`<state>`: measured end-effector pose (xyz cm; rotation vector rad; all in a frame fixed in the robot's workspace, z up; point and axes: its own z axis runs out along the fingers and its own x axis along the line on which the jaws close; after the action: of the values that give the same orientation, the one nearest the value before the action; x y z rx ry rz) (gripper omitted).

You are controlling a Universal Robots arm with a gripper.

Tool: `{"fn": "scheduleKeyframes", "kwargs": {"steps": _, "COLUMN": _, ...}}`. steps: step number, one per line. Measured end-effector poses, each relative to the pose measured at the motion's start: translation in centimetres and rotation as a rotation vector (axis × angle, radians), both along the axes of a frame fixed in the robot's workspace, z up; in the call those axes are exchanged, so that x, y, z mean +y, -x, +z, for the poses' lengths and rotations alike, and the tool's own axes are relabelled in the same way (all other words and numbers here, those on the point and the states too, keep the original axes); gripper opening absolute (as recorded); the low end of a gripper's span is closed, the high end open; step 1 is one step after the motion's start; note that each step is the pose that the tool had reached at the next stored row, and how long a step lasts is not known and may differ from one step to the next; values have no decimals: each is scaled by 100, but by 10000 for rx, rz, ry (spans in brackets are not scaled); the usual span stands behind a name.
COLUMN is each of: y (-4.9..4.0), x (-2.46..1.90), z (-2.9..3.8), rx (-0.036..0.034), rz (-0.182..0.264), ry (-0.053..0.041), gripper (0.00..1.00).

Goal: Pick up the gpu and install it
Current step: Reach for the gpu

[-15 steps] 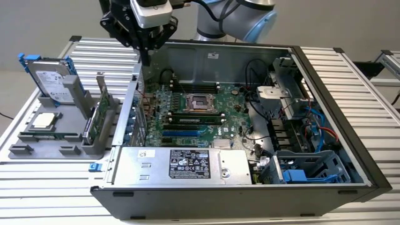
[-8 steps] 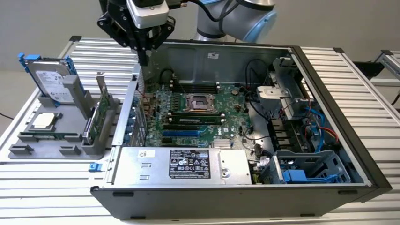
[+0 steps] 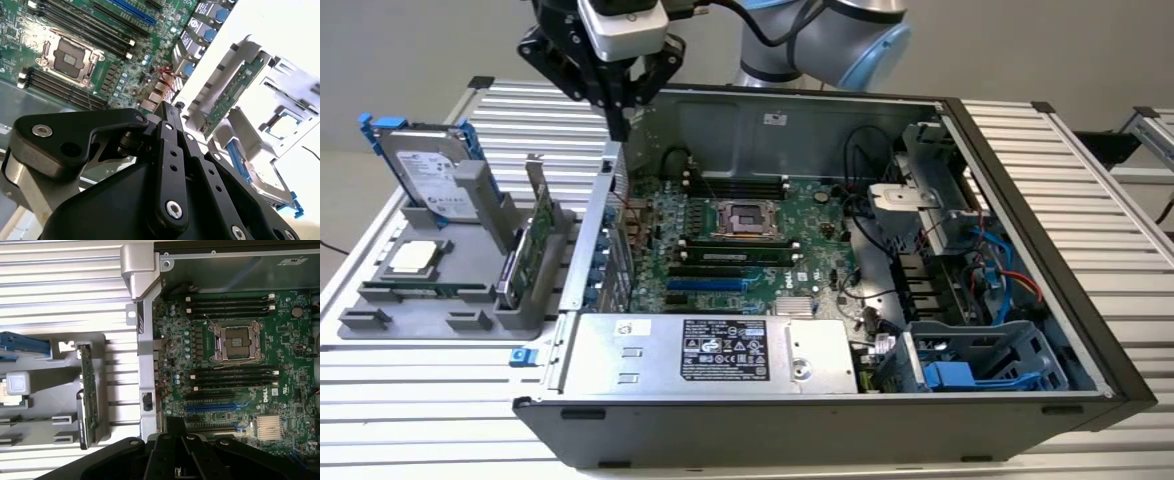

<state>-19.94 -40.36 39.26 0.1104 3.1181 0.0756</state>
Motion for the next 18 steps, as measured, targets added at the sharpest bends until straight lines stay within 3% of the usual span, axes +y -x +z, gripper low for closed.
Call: {"fn": "scheduleKeyframes", "kwargs": {"steps": 18, "y": 138, "x": -7, "z": 0, "rx": 0, "rz": 0, "ry": 0, "gripper": 0}}
